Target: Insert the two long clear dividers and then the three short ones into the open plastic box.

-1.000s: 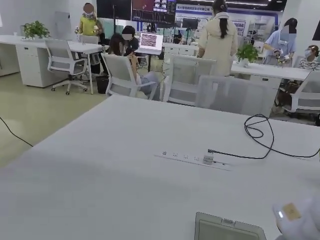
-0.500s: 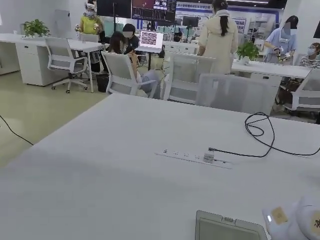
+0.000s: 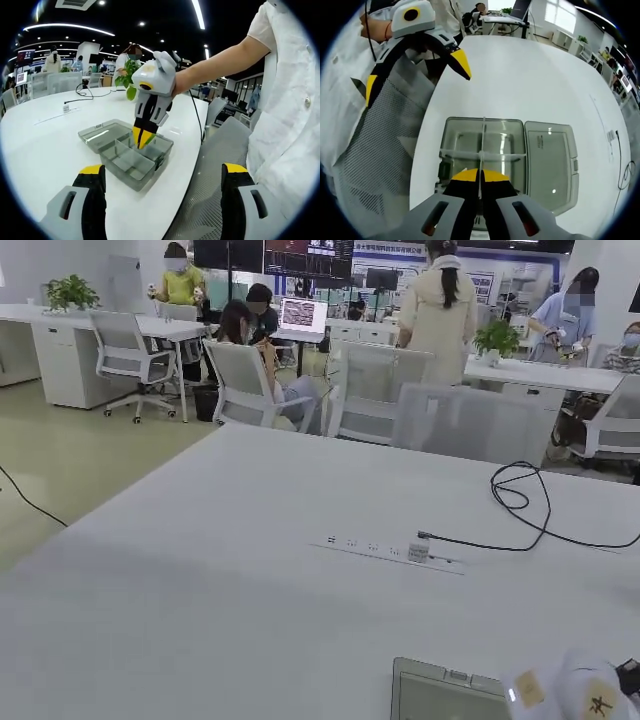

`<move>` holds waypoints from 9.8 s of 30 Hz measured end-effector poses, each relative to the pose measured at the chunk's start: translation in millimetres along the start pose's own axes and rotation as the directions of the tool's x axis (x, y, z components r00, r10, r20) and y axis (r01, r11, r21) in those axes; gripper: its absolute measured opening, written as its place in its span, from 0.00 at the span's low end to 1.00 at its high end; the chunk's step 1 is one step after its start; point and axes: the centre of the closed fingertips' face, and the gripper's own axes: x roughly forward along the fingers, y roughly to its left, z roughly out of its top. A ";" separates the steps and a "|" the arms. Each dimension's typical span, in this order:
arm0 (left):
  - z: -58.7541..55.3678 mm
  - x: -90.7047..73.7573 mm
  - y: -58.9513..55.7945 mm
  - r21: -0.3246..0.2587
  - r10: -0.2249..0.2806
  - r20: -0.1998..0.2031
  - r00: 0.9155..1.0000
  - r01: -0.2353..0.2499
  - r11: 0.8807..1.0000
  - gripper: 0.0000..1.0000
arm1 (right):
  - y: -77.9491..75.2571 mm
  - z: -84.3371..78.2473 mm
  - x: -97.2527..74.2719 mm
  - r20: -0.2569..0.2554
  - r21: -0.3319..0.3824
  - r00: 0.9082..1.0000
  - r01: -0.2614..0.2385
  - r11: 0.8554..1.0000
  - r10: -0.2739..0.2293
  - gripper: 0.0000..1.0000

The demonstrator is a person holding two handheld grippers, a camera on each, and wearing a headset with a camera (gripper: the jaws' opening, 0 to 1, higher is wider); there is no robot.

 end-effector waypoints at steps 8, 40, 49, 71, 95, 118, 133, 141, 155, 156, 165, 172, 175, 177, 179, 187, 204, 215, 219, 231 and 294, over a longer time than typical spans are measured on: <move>0.6 0.4 -0.3 0.003 -0.004 -0.001 1.000 0.004 1.000 0.98 | 0.0 -1.8 2.5 -0.018 -0.010 1.000 -0.005 1.000 0.005 0.03; 1.7 -1.5 0.3 0.012 -0.007 -0.012 1.000 0.007 1.000 0.98 | -1.1 1.8 3.9 -0.003 0.002 1.000 0.009 1.000 -0.009 0.05; 2.9 -0.4 1.6 0.009 -0.004 -0.009 1.000 0.004 1.000 0.98 | -3.4 11.4 -10.3 0.059 0.044 0.998 0.014 0.999 -0.017 0.15; 6.9 -3.8 7.6 0.006 0.011 -0.001 1.000 -0.011 1.000 1.00 | 3.7 -1.7 -63.1 0.137 0.129 0.988 0.060 0.990 -0.077 0.39; 7.9 -4.8 12.1 0.014 0.011 -0.016 1.000 -0.011 1.000 1.00 | 25.3 -112.9 -101.8 -0.005 0.218 0.994 0.109 0.970 -0.111 0.53; 8.3 -6.8 15.0 0.005 0.017 -0.025 1.000 -0.017 1.000 1.00 | 34.8 -235.5 -84.3 -0.316 0.063 0.948 0.063 0.996 -0.040 0.51; 7.9 -7.4 16.5 -0.002 0.019 -0.023 1.000 -0.019 1.000 0.99 | 36.0 -244.3 -79.9 -0.351 -0.007 0.935 0.055 0.998 -0.054 0.45; 6.9 -7.8 16.7 -0.003 0.019 -0.025 1.000 -0.019 1.000 0.99 | 37.2 -243.3 -79.5 -0.353 -0.005 0.934 0.060 0.998 -0.058 0.34; 8.9 -11.3 17.6 -0.001 0.024 -0.021 0.999 -0.024 1.000 0.99 | 37.3 -234.9 -82.9 -0.344 -0.007 0.936 0.081 0.997 -0.078 0.33; 9.9 -11.4 17.6 -0.001 0.024 -0.020 1.000 -0.024 1.000 0.99 | 36.6 -230.3 -84.3 -0.332 -0.006 0.939 0.089 0.996 -0.086 0.33; 25.1 -9.5 18.5 -0.019 0.022 0.002 1.000 -0.021 1.000 0.98 | 33.3 -184.0 -100.3 -0.253 -0.034 0.955 0.149 0.988 -0.153 0.33; 44.4 -4.0 21.6 -0.101 0.032 0.053 0.998 -0.027 0.995 0.93 | 32.3 -131.8 -116.0 -0.176 -0.063 0.960 0.209 0.976 -0.217 0.33; 53.6 1.8 18.1 -0.168 0.019 0.069 0.997 -0.007 0.986 0.88 | 33.2 -106.7 -121.7 -0.136 -0.071 0.961 0.233 0.970 -0.241 0.33; 61.5 5.8 18.4 -0.192 0.026 0.088 0.996 -0.008 0.981 0.87 | 35.0 -90.5 -125.4 -0.112 -0.068 0.961 0.245 0.967 -0.252 0.33; 66.9 10.0 15.1 -0.244 0.014 0.101 0.995 0.011 0.970 0.86 | 35.7 -81.0 -127.4 -0.100 -0.073 0.960 0.253 0.965 -0.260 0.33; 81.8 32.3 1.5 -0.444 -0.040 0.118 0.992 0.088 0.891 0.73 | 40.4 -39.5 -132.8 -0.044 -0.077 0.957 0.282 0.956 -0.286 0.33; 82.4 76.8 -25.8 -0.656 -0.147 0.106 0.983 0.180 0.733 0.27 | 55.8 10.3 -128.8 0.007 -0.102 0.959 0.284 0.953 -0.285 0.33; 82.4 86.1 -33.0 -0.686 -0.175 0.103 0.979 0.197 0.701 0.09 | 62.3 19.0 -125.9 0.016 -0.111 0.962 0.274 0.955 -0.274 0.33; 82.8 86.6 -33.8 -0.688 -0.180 0.104 0.978 0.202 0.697 0.06 | 63.1 18.5 -125.3 0.013 -0.109 0.962 0.272 0.956 -0.272 0.33; 82.2 86.7 -37.7 -0.697 -0.192 0.108 0.975 0.212 0.685 0.00 | 65.2 18.2 -123.8 0.007 -0.119 0.963 0.269 0.956 -0.270 0.33; 91.7 56.0 -74.5 0.078 -0.323 0.098 0.941 0.316 0.945 0.00 | 107.6 48.1 -142.9 0.208 0.034 0.959 -0.202 0.979 0.191 0.03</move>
